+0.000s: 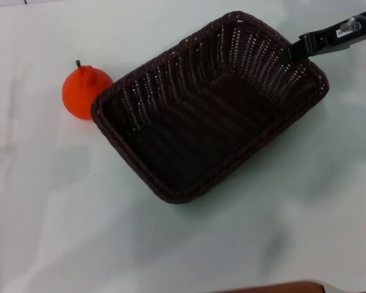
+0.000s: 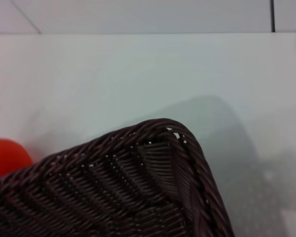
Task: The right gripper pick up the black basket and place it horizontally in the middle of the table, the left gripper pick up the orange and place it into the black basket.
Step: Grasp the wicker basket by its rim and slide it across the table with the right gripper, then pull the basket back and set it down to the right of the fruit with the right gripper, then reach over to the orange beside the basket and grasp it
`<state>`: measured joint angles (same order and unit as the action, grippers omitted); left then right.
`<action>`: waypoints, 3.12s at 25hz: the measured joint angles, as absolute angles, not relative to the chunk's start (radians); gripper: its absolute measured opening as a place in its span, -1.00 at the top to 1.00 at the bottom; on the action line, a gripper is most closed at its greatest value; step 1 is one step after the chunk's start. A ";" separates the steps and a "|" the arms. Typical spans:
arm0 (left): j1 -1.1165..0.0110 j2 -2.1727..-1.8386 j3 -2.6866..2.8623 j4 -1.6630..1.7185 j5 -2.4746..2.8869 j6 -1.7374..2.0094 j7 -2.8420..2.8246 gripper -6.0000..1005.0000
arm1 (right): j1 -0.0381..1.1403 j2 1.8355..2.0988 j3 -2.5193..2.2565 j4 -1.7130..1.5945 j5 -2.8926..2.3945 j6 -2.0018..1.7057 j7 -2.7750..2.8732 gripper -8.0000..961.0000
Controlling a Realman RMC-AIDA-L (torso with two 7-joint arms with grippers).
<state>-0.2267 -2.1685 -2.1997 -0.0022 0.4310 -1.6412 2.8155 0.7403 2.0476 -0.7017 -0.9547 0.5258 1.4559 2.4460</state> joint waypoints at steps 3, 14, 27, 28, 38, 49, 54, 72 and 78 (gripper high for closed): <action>-0.224 -2.165 -2.202 -0.025 0.430 -1.640 2.816 -0.80 | 0.715 2.066 -0.696 -0.999 0.561 1.471 2.515 0.54; -0.215 -2.163 -2.179 -0.105 0.437 -1.596 2.811 -0.81 | 0.451 2.099 -0.750 -1.129 0.913 1.515 2.751 0.56; -0.244 -2.162 -2.169 -0.107 0.437 -1.548 2.810 -0.80 | 0.356 2.097 -0.842 -1.080 1.054 1.513 2.780 0.55; -0.244 -2.162 -2.169 -0.107 0.437 -1.548 2.811 -0.80 | 0.351 2.097 -0.842 -1.078 1.052 1.519 2.780 0.55; -0.246 -2.157 -2.152 -0.107 0.438 -1.525 2.804 -0.81 | 0.271 2.084 -0.819 -1.100 1.048 1.647 2.759 0.15; -0.240 -2.156 -2.060 -0.154 0.439 -1.447 2.703 -0.80 | 0.297 2.065 -0.765 -0.982 1.003 1.713 2.653 -0.32; -0.231 -2.117 -1.933 -0.154 0.439 -1.441 2.640 -0.80 | 0.278 2.037 -0.562 -0.982 1.010 1.718 2.562 -0.33; -0.362 -2.027 -1.587 -0.158 0.440 -1.198 2.395 -0.66 | 0.285 2.012 -0.132 -0.904 1.156 1.686 2.195 -0.31; -0.372 -2.029 -1.557 -0.210 0.444 -1.085 2.401 -0.50 | 0.280 2.011 -0.123 -0.850 1.174 1.676 2.153 -0.31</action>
